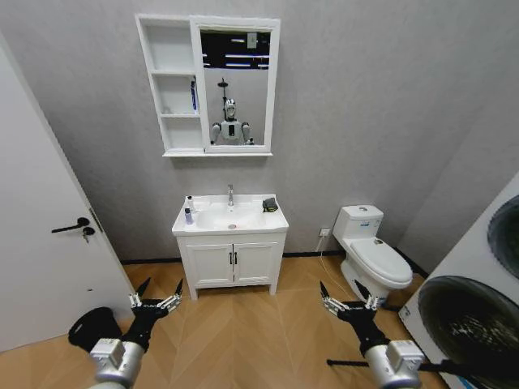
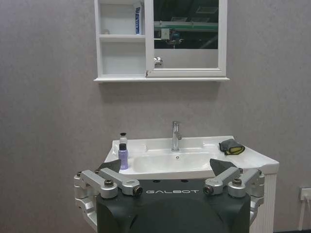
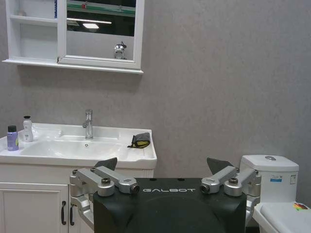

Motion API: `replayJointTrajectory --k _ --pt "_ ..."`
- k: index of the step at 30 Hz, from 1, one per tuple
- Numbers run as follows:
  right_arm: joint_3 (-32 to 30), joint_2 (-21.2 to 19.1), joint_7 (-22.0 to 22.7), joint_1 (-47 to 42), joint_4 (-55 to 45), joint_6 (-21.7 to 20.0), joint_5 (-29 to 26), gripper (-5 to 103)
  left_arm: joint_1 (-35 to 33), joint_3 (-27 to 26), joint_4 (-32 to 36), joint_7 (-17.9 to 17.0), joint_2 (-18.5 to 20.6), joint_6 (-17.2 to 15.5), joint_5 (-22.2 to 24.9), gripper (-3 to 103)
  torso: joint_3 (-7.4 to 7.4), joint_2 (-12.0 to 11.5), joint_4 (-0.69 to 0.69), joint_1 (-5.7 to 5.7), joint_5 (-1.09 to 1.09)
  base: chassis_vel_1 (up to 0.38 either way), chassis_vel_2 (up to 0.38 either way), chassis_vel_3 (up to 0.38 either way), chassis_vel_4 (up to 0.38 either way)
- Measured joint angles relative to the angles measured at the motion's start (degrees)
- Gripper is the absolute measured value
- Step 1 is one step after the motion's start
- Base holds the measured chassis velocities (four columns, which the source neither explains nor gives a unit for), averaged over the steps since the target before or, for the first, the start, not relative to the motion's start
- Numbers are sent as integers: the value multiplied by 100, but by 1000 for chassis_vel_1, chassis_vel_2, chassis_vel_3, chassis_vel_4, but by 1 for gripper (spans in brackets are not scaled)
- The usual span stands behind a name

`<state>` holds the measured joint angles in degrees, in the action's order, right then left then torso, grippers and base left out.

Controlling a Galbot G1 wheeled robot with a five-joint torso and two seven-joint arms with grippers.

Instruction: Move facial cleanser and shampoo from washbasin to cabinet, then wipe washbasin with towel.

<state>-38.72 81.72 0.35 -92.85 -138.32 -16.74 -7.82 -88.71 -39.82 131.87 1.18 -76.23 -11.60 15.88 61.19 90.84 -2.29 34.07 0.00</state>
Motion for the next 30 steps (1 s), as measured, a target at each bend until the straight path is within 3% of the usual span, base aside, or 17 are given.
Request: replayJointTrajectory --k 30 --pt "-31 18 -16 -15 -147 -66 24 100 98 -128 -103 -91 35 42 29 100 0 0 0 0 0 0 0 0 0"
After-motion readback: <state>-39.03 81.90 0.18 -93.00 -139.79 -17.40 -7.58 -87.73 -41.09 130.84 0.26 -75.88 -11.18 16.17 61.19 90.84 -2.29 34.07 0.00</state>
